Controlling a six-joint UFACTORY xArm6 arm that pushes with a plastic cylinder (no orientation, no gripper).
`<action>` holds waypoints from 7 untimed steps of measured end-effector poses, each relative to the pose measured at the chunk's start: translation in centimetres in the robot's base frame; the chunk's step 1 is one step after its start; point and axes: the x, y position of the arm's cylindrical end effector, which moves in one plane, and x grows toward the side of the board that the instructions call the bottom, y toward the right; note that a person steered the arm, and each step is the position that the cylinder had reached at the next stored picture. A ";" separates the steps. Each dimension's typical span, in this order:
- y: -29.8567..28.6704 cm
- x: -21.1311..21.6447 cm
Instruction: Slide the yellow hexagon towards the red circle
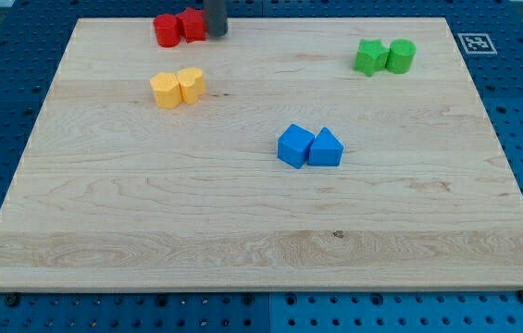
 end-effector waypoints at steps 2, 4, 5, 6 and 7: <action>-3.9 0.0; -4.0 0.1; 0.7 1.9; 6.2 6.1; 7.4 11.9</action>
